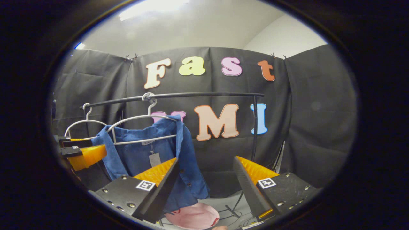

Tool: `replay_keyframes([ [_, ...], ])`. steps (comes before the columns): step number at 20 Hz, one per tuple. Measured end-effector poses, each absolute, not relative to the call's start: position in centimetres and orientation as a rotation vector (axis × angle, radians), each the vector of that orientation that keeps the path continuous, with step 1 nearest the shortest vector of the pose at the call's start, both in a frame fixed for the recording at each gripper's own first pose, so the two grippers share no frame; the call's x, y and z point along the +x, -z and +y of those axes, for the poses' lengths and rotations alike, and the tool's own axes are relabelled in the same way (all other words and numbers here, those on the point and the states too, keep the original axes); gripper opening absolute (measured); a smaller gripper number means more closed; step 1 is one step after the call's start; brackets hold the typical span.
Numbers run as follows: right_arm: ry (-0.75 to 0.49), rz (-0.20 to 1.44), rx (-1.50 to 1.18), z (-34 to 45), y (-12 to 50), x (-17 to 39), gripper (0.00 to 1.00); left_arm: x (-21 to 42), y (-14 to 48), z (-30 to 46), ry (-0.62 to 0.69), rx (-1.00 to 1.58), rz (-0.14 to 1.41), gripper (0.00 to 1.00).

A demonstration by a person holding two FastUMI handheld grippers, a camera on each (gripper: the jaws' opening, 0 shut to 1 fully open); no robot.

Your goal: Grasp the clothes on the hanger with both hands and then place them into the laundry hamper below.

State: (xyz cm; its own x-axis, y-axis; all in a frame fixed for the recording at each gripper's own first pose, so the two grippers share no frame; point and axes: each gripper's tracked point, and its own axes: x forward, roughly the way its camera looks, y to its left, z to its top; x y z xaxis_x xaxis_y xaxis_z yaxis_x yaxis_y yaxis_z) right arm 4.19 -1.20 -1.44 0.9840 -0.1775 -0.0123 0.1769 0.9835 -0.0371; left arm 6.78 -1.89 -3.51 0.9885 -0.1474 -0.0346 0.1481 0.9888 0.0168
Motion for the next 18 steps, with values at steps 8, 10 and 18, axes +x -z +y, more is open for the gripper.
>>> replay_keyframes([
  [8,0.202,0.025,-0.035,-1.1,2.1,6.9,1.0,9.3,3.5,-1.5,0.163,0.054,0.015,1.0],
  [10,0.209,0.031,-0.044,-1.0,2.4,7.9,1.0,9.6,3.8,-1.4,0.189,0.063,0.011,1.0],
  [18,0.202,0.046,-0.091,1.3,5.2,12.3,1.0,11.1,5.0,-0.8,0.253,0.007,-0.02,1.0],
])
